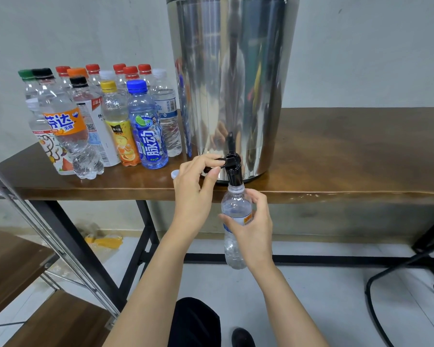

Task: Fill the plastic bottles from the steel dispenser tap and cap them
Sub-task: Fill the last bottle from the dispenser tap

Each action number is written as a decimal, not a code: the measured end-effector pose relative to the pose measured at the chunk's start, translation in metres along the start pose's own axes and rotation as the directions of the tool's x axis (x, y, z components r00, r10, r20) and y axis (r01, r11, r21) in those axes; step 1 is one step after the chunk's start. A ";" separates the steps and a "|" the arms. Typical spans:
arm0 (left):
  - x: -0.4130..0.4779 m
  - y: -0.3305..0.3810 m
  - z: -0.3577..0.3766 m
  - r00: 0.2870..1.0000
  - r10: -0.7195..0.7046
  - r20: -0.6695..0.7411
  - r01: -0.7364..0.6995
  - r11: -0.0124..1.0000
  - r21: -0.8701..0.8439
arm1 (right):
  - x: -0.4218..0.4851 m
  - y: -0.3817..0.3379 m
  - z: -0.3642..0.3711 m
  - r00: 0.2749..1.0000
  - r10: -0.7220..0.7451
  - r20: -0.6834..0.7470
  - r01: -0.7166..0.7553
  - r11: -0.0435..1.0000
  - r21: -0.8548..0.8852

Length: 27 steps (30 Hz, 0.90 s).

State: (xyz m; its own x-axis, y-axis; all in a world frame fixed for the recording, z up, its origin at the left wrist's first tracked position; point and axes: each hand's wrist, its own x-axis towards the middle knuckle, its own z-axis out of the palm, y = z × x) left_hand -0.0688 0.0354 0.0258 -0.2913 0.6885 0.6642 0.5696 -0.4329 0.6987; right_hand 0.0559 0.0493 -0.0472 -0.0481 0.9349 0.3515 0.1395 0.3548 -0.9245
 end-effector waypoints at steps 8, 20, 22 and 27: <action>0.001 0.000 -0.001 0.999 0.034 -0.018 -0.032 0.994 0.109 | 0.000 -0.002 -0.001 1.000 0.013 0.007 -0.013 1.000 0.005; 0.017 0.010 -0.006 0.993 -0.062 0.099 0.054 0.995 0.080 | 0.001 -0.003 -0.002 1.000 0.005 0.014 -0.005 1.000 -0.004; 0.017 0.009 -0.005 0.993 -0.060 0.105 0.052 0.996 0.070 | 0.001 -0.003 -0.003 1.000 0.000 0.015 0.000 1.000 -0.007; 0.014 0.010 -0.003 0.997 -0.042 0.072 0.037 0.997 0.070 | -0.001 -0.003 -0.001 1.000 -0.006 0.004 0.006 1.000 0.003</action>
State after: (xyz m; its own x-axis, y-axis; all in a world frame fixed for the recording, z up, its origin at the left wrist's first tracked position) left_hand -0.0699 0.0391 0.0431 -0.2592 0.7463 0.6131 0.6111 -0.3649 0.7024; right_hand 0.0565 0.0475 -0.0442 -0.0524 0.9328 0.3566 0.1360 0.3605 -0.9228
